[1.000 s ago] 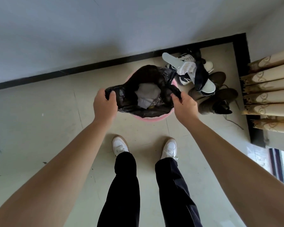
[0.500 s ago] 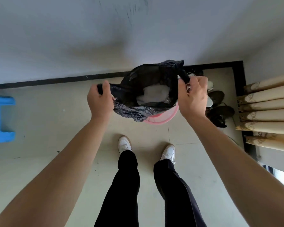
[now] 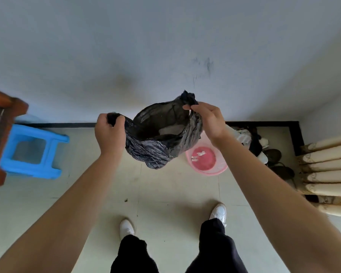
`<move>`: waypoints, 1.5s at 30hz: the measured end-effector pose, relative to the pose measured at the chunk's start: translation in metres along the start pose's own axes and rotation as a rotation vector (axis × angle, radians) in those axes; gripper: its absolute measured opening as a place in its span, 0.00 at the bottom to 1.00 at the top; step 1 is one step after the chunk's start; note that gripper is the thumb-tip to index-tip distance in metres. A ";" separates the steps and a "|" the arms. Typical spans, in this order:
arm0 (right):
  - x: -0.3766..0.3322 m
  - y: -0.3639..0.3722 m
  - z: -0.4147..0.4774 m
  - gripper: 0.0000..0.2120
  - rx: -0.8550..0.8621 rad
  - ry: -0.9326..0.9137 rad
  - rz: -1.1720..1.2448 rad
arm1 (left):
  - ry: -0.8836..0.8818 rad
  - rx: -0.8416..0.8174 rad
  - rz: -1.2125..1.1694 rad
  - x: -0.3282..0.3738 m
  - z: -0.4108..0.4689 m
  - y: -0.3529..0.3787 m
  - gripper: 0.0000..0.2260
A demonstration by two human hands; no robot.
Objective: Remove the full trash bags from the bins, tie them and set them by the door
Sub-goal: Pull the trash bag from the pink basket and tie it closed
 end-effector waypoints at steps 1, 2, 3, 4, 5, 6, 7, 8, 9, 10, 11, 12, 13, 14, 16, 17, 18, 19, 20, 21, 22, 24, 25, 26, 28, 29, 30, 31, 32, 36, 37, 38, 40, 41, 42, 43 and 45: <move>0.003 0.014 -0.002 0.12 0.010 0.010 -0.034 | -0.007 -0.006 -0.011 -0.008 0.007 -0.010 0.04; 0.008 0.027 -0.003 0.12 0.032 0.011 -0.095 | -0.008 -0.016 -0.006 -0.018 0.015 -0.020 0.04; 0.015 0.040 -0.002 0.12 0.059 0.009 -0.179 | -0.005 -0.028 0.014 -0.031 0.024 -0.029 0.04; 0.024 0.052 -0.001 0.12 0.089 0.008 -0.283 | 0.003 -0.050 0.040 -0.044 0.033 -0.037 0.05; 0.033 0.065 0.001 0.14 0.110 0.008 -0.396 | 0.019 -0.077 0.067 -0.058 0.044 -0.044 0.08; 0.043 0.078 0.002 0.17 0.133 0.012 -0.515 | 0.033 -0.105 0.100 -0.074 0.054 -0.051 0.10; 0.053 0.090 0.002 0.19 0.161 0.024 -0.608 | 0.038 -0.133 0.139 -0.092 0.064 -0.057 0.13; 0.062 0.100 0.002 0.19 0.188 0.031 -0.664 | 0.037 -0.168 0.179 -0.107 0.072 -0.061 0.14; 0.072 0.108 0.003 0.18 0.212 0.033 -0.693 | 0.035 -0.205 0.204 -0.120 0.079 -0.063 0.14; 0.082 0.114 0.003 0.17 0.227 0.033 -0.714 | 0.033 -0.241 0.218 -0.132 0.084 -0.063 0.11; 0.093 0.119 0.004 0.15 0.243 0.038 -0.731 | 0.040 -0.269 0.223 -0.145 0.088 -0.062 0.07; 0.107 0.122 0.006 0.14 0.262 0.037 -0.743 | 0.044 -0.285 0.225 -0.159 0.092 -0.060 0.05; 0.121 0.124 0.009 0.13 0.281 0.033 -0.756 | 0.048 -0.292 0.222 -0.174 0.096 -0.055 0.05; 0.138 0.124 0.014 0.14 0.297 0.028 -0.767 | 0.046 -0.292 0.215 -0.189 0.099 -0.049 0.05; 0.179 0.122 0.029 0.14 0.323 0.032 -0.783 | 0.038 -0.266 0.203 -0.224 0.103 -0.034 0.05; 0.200 0.120 0.038 0.14 0.321 0.035 -0.791 | 0.045 -0.248 0.201 -0.243 0.104 -0.026 0.04; 0.223 0.119 0.049 0.14 0.311 0.032 -0.800 | 0.061 -0.233 0.202 -0.262 0.105 -0.016 0.04; 0.245 0.117 0.059 0.14 0.306 0.021 -0.805 | 0.085 -0.217 0.201 -0.282 0.107 -0.006 0.04; 0.267 0.114 0.069 0.14 0.306 0.008 -0.806 | 0.100 -0.206 0.202 -0.303 0.107 0.005 0.04; 0.280 0.113 0.074 0.14 0.305 -0.005 -0.805 | 0.113 -0.194 0.193 -0.316 0.109 0.012 0.03; 0.290 0.114 0.077 0.12 0.298 -0.019 -0.802 | 0.124 -0.191 0.185 -0.326 0.109 0.016 0.03; 0.327 0.115 0.088 0.09 0.270 -0.064 -0.780 | 0.153 -0.179 0.179 -0.362 0.107 0.032 0.04; 0.346 0.116 0.093 0.08 0.255 -0.098 -0.767 | 0.167 -0.171 0.177 -0.380 0.106 0.039 0.04; 0.366 0.114 0.097 0.08 0.250 -0.133 -0.756 | 0.175 -0.161 0.177 -0.398 0.104 0.045 0.03; 0.404 0.107 0.101 0.11 0.285 -0.205 -0.729 | 0.205 -0.128 0.174 -0.427 0.101 0.053 0.04; 0.421 0.103 0.102 0.16 0.319 -0.250 -0.710 | 0.228 -0.104 0.172 -0.441 0.099 0.056 0.07; 0.438 0.099 0.103 0.22 0.358 -0.295 -0.697 | 0.260 -0.072 0.180 -0.454 0.097 0.059 0.13; 0.456 0.096 0.104 0.29 0.382 -0.339 -0.696 | 0.299 -0.034 0.187 -0.467 0.093 0.062 0.20; 0.473 0.095 0.106 0.36 0.375 -0.371 -0.711 | 0.333 0.000 0.189 -0.480 0.089 0.064 0.26; 0.546 0.094 0.128 0.55 0.217 -0.335 -0.839 | 0.183 -0.061 0.162 -0.550 0.085 0.088 0.49; 0.558 0.093 0.137 0.57 0.195 -0.338 -0.855 | 0.096 -0.095 0.126 -0.564 0.088 0.095 0.52; 0.567 0.093 0.146 0.57 0.178 -0.339 -0.849 | 0.030 -0.118 0.060 -0.574 0.094 0.102 0.54; 0.576 0.095 0.164 0.58 0.162 -0.341 -0.785 | -0.030 -0.111 -0.089 -0.584 0.109 0.113 0.56; 0.576 0.098 0.173 0.58 0.166 -0.339 -0.728 | -0.038 -0.090 -0.136 -0.586 0.118 0.118 0.55; 0.574 0.100 0.182 0.58 0.178 -0.329 -0.650 | -0.038 -0.069 -0.164 -0.586 0.126 0.122 0.55; 0.569 0.104 0.191 0.58 0.179 -0.316 -0.556 | -0.029 -0.054 -0.183 -0.585 0.134 0.125 0.56; 0.559 0.112 0.211 0.59 0.172 -0.278 -0.388 | 0.023 -0.040 -0.205 -0.579 0.148 0.131 0.56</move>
Point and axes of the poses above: each hand's wrist, its own z-axis towards the middle knuckle, its own y-axis out of the palm, x = y × z, the point moved 5 cm from there along z, towards the middle knuckle, and after that the axes turned 1 degree about y, right-handed, at the moved point
